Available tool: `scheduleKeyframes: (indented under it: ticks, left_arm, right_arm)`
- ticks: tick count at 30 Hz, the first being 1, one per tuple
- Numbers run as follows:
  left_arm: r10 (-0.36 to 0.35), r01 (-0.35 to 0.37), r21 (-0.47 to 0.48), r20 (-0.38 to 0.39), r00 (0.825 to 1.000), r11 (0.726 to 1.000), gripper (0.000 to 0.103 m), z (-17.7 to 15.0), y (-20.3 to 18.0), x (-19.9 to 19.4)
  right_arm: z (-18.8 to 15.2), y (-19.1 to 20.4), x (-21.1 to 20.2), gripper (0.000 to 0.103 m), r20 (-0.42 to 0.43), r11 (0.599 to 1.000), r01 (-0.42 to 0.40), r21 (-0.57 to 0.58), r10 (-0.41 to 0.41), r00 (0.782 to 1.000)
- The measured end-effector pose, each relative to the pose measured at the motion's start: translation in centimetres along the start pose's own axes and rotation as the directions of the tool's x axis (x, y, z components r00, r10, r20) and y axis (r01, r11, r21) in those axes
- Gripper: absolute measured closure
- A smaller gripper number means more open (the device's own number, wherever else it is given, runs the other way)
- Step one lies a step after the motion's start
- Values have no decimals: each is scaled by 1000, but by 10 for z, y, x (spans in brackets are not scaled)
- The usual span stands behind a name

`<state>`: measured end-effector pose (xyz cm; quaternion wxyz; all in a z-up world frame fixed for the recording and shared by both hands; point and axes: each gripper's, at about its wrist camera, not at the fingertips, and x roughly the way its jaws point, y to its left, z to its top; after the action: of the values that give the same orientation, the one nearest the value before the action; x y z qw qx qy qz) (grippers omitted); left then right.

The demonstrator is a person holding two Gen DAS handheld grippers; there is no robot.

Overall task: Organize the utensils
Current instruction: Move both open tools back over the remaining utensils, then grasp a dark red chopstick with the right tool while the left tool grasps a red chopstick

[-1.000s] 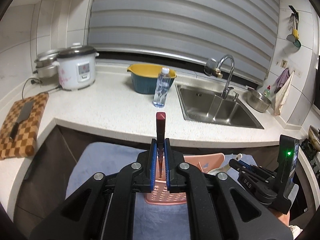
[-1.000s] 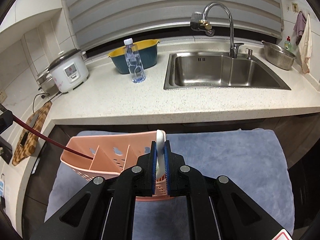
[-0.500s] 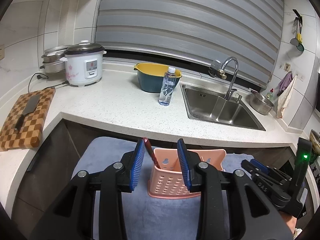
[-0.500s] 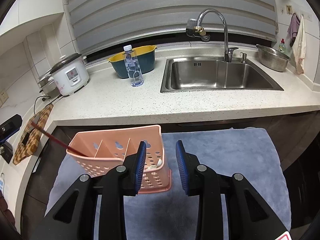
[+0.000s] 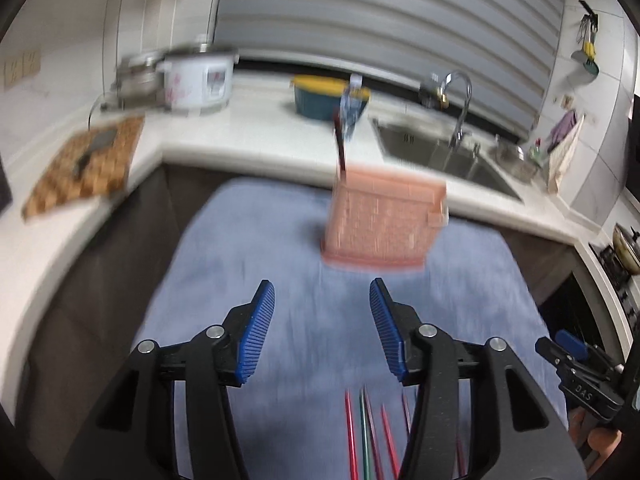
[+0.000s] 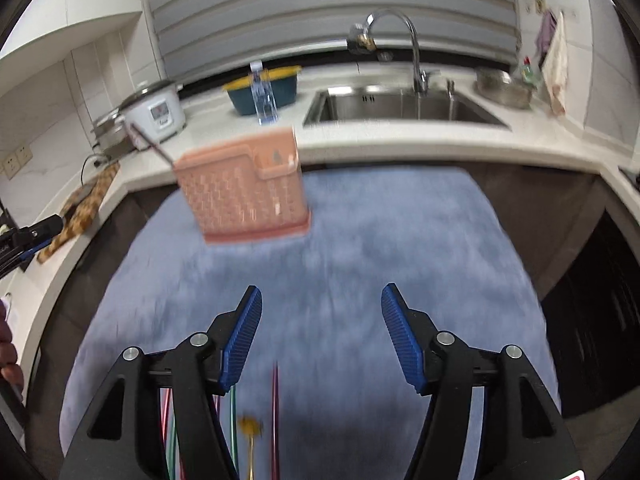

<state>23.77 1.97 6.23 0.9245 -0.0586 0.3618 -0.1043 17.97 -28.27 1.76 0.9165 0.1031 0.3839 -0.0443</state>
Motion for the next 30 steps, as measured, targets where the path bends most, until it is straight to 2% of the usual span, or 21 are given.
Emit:
scheduleKeyframes:
  ticks: [4, 8, 11, 14, 18, 23, 27, 30]
  left_arm:
    - [17, -14, 35, -75, 997, 999, 56, -57, -4, -7]
    - [17, -8, 61, -137, 990, 998, 56, -108, -5, -15]
    - [10, -1, 58, -158, 987, 998, 56, -134, -6, -25]
    - [9, 3, 64, -182, 983, 998, 56, -157, -7, -31]
    - [7, 8, 69, -213, 977, 998, 56, -182, -8, -39]
    - [8, 11, 76, -233, 972, 997, 53, -198, -8, -43]
    - [1, 20, 88, -234, 972, 996, 48, -204, -13, -47]
    - [-7, 33, 103, -246, 969, 994, 48, -208, -17, -46]
  right_arm:
    - [-64, -9, -19, 43, -71, 999, 5, 49, -1, 997]
    - [-114, 1, -33, 43, -101, 999, 35, -2, -35, 994]
    - [-141, 11, -38, 43, -118, 998, 47, -49, -52, 992]
    - [-161, 16, -38, 44, -145, 998, 27, -60, -36, 989]
    - [-175, 23, -38, 46, -157, 997, 7, -72, -19, 987]
    - [-185, 36, -33, 60, -173, 995, -8, -104, -10, 985]
    - [-189, 41, -27, 67, -190, 993, -10, -116, -13, 982]
    - [-192, 42, -22, 85, -205, 993, -7, -121, -18, 979]
